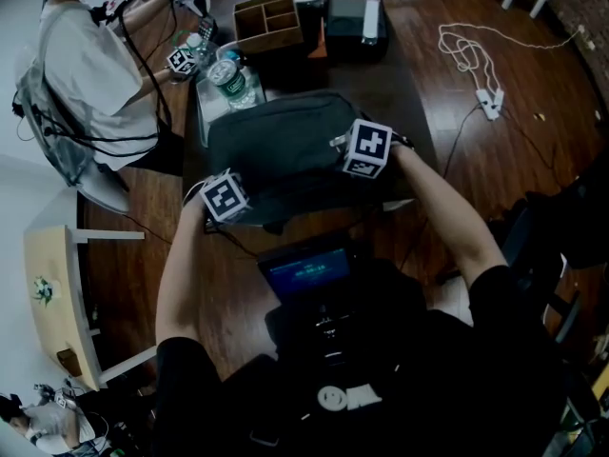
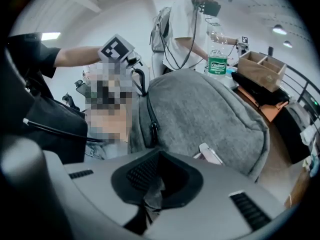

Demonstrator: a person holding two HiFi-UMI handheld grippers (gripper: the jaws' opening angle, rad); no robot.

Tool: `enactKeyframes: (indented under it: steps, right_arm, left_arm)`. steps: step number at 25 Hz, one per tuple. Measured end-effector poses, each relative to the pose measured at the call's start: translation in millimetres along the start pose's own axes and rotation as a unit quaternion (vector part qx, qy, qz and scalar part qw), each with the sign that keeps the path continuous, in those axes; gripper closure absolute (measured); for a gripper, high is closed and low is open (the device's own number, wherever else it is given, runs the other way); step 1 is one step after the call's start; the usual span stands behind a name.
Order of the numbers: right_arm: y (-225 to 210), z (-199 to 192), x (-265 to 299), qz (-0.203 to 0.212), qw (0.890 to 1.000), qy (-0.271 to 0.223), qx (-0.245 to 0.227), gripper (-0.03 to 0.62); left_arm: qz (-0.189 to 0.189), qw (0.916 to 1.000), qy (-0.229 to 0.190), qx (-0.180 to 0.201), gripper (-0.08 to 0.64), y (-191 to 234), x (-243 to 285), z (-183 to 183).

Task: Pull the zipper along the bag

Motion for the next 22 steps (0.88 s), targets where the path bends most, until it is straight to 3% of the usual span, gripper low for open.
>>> enactKeyframes:
  steps: [5, 12, 22]
  right_arm:
    - [7, 9, -1, -0.004, 1.000, -0.011, -0.006, 0.574]
    - [13, 13, -1, -0.039, 0.999, -0.025, -0.015, 0.583]
    - [74, 23, 8, -0.053, 0.998, -0.033, -0.027, 0.584]
  left_arm:
    - [0.010, 1.0000, -0.002, 0.000, 0.558, -2, -1, 0]
    - [0.043, 0.9990, 0.000, 0.012, 0.558, -4, 2, 3]
    - [0.119, 0.9899, 0.006, 0.078, 0.560, -34, -9, 8]
Point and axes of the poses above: the fingertips, and each gripper's own axes: x forward along the fingers, y to its left, z out of its top, the point moved 3 cm from there along -x, backward along the fingers, and after that the axes turned 7 degrees about -y, right-handed, at the moved point
